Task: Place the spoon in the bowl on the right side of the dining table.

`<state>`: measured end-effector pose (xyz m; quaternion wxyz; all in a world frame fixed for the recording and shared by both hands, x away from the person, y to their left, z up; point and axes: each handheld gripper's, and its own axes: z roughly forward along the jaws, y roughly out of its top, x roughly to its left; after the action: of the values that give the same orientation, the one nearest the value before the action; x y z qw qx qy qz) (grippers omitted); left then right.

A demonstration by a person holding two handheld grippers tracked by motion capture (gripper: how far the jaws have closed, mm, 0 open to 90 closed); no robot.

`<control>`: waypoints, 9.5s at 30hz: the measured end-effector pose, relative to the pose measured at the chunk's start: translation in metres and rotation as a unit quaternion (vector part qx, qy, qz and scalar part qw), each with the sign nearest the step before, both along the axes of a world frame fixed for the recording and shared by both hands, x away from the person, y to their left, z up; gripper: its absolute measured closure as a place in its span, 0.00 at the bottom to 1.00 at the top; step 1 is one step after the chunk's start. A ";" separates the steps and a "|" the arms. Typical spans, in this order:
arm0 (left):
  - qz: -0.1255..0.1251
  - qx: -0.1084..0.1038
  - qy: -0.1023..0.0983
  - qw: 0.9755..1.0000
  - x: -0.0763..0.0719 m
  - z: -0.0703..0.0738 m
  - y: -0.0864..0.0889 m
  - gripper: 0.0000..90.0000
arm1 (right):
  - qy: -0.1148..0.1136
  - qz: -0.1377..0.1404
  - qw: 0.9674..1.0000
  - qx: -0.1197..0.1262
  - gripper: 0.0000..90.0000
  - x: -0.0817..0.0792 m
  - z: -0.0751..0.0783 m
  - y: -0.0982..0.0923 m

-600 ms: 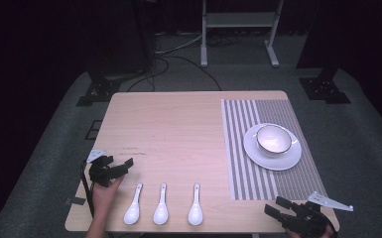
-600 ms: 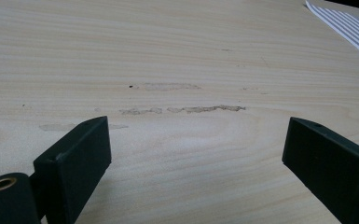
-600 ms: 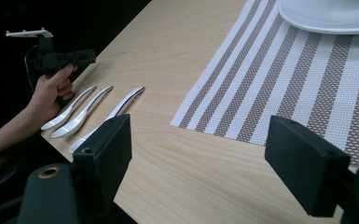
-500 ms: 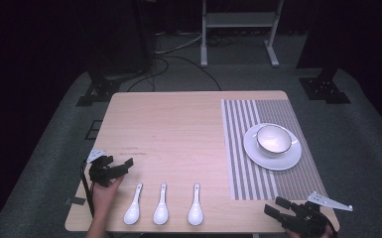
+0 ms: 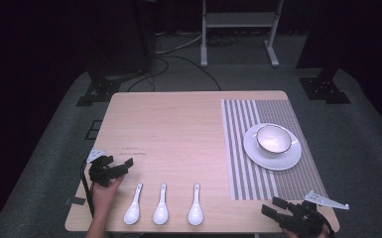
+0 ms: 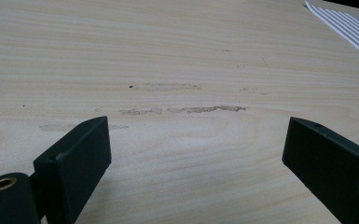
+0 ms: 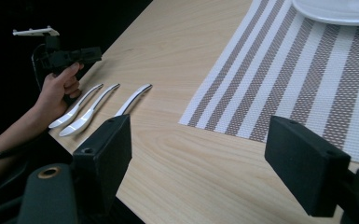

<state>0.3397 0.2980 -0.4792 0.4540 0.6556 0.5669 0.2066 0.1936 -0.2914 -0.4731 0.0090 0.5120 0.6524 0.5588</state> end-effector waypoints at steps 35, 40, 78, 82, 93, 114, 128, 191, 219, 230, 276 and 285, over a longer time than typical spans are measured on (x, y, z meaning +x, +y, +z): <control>-0.001 -0.009 0.001 1.000 0.001 0.000 0.002 0.07 | 0.052 0.128 0.990 0.014 0.24 0.063 0.013 0.095; -0.001 -0.010 0.001 1.000 0.001 0.000 0.002 0.07 | 0.059 0.145 0.987 0.020 0.24 0.072 0.016 0.109; -0.004 -0.012 -0.001 1.000 0.000 0.000 0.003 0.07 | 0.144 0.158 0.977 -0.014 0.36 0.115 -0.005 0.173; -0.005 -0.010 -0.002 1.000 0.000 0.000 0.002 0.07 | 0.146 0.156 0.977 -0.018 0.39 0.116 -0.008 0.175; -0.005 -0.012 -0.002 1.000 0.000 0.000 0.003 0.07 | 0.136 0.153 0.978 -0.046 0.53 0.117 -0.011 0.187; -0.003 -0.014 -0.001 1.000 0.000 0.000 0.003 0.07 | 0.097 0.138 0.971 -0.170 0.73 0.110 0.001 0.212; -0.002 -0.014 -0.002 1.000 0.001 0.000 0.004 0.07 | 0.117 0.158 0.959 -0.202 0.92 0.116 0.005 0.209; -0.003 -0.003 -0.003 1.000 0.000 0.000 0.002 0.07 | 0.097 0.011 0.992 0.077 0.93 0.132 0.072 0.035; -0.002 -0.004 -0.004 1.000 0.000 0.000 0.002 0.07 | 0.080 -0.067 0.992 0.077 0.92 0.165 0.107 -0.016; -0.002 -0.004 -0.004 1.000 0.001 0.000 0.002 0.07 | 0.080 -0.111 0.988 0.069 0.92 0.180 0.110 -0.031; -0.003 -0.001 -0.005 1.000 0.000 0.000 0.002 0.07 | 0.089 -0.237 0.965 0.066 0.91 0.191 0.064 -0.071; -0.003 0.000 -0.005 1.000 0.000 0.000 0.002 0.07 | 0.089 -0.239 0.965 0.068 0.90 0.189 0.056 -0.078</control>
<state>0.3402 0.2996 -0.4792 0.4575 0.6564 0.5626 0.2081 0.3826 -0.3691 -0.4174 0.0498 0.7001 0.4698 0.5354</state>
